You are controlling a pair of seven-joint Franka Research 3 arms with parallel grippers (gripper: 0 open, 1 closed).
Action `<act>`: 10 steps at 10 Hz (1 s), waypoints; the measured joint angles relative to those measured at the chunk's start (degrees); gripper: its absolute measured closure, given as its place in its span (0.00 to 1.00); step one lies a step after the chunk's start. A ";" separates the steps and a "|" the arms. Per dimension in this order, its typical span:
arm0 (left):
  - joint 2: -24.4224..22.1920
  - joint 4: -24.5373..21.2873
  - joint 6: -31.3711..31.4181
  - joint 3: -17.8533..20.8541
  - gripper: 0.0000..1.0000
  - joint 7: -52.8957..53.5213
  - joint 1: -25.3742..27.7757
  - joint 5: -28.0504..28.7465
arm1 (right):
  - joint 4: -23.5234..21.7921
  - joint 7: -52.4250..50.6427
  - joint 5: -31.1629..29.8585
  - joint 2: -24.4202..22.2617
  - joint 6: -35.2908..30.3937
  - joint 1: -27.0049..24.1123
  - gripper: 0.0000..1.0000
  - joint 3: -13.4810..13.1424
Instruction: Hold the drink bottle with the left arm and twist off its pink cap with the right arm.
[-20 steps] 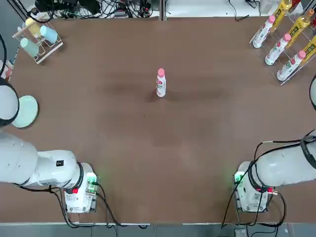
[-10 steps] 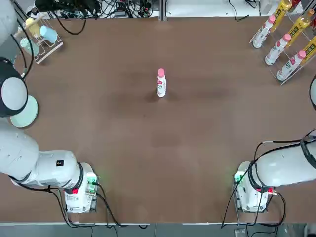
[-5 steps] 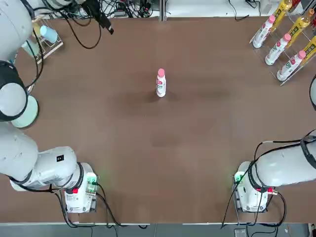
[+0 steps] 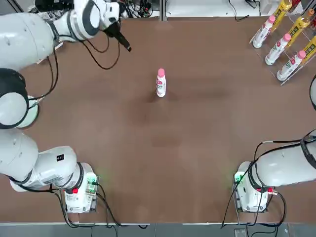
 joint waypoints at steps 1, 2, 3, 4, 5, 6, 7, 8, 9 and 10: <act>0.04 -1.94 3.54 -1.26 0.00 0.01 0.09 -0.86 | 0.00 0.00 -0.01 0.00 -0.01 -0.12 0.00 -0.08; 0.22 -3.38 6.69 -2.77 0.00 0.10 0.31 -2.28 | 0.00 0.00 -0.01 0.00 -0.01 -0.60 0.00 -0.13; 0.51 -4.25 9.27 -4.48 0.00 0.19 0.51 -3.48 | 0.00 -0.01 -0.01 0.00 -0.01 -1.18 0.00 -0.14; 0.87 -4.83 11.48 -6.44 0.00 0.19 1.28 -3.98 | 0.00 -0.02 -0.01 0.00 -0.01 -1.50 0.00 -0.14; 1.64 -5.75 13.89 -9.59 0.01 0.82 3.41 -4.17 | 0.00 -0.02 -0.01 0.00 0.01 -1.66 0.00 -0.14; 2.87 -6.57 15.87 -12.63 0.02 2.21 5.79 -4.29 | 0.00 -0.01 -0.01 0.00 0.01 -1.68 0.00 -0.13; 4.18 -7.04 16.97 -14.68 0.02 3.95 7.31 -4.30 | 0.00 -0.01 -0.01 0.00 0.10 -1.70 0.00 -0.12; 5.46 -7.11 17.27 -15.90 0.02 6.56 7.99 -4.32 | 0.00 -0.01 -0.01 0.00 0.14 -1.81 0.00 -0.14; 6.98 -7.20 18.54 -17.25 0.02 8.53 8.54 -4.37 | 0.00 -0.01 -0.01 0.00 0.09 -1.87 0.00 -0.14; 8.77 -7.61 21.82 -19.29 0.02 9.38 9.31 -4.37 | 0.00 -0.01 0.00 0.00 0.07 -1.87 0.00 -0.09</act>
